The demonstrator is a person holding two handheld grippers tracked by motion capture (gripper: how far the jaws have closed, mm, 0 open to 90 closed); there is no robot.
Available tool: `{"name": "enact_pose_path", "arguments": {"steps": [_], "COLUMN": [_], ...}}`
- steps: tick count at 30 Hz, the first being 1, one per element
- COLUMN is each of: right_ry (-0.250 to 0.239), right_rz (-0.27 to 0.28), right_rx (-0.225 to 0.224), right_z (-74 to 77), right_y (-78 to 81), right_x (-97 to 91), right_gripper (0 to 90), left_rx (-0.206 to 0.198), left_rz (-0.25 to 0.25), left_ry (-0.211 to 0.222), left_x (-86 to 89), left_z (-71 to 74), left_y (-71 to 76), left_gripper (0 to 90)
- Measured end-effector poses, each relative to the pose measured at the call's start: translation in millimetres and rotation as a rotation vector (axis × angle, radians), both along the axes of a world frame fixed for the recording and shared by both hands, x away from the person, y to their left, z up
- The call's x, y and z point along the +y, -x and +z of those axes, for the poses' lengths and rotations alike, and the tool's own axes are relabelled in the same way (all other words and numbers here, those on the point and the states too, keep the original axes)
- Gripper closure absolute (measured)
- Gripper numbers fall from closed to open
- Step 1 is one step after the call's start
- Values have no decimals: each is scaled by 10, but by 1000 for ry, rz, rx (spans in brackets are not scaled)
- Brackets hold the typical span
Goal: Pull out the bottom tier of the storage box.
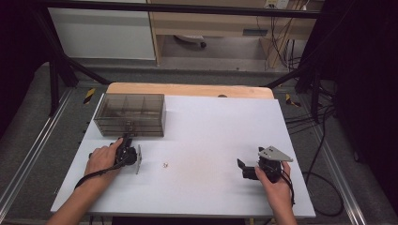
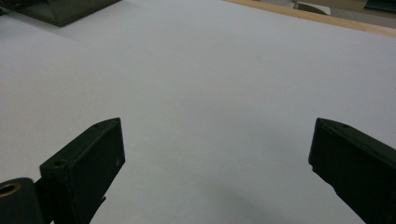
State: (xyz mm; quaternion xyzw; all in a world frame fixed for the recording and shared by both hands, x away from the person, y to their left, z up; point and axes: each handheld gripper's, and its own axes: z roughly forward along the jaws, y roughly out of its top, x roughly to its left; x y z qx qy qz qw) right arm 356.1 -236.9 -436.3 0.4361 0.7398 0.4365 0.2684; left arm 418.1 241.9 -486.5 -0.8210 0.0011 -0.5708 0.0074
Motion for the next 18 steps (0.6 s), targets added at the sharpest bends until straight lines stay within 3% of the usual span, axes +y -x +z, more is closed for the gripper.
{"name": "enact_pose_path", "arguments": {"steps": [18], "right_ry": [7], "right_rz": [-8], "right_rx": [12], "right_z": [-13], "right_y": [2], "right_x": [2], "right_gripper": [41], "left_rx": [-37], "left_rz": [-24], "left_ry": [0], "left_x": [28], "left_z": [-57], "left_y": [-48], "left_gripper": [750]}}
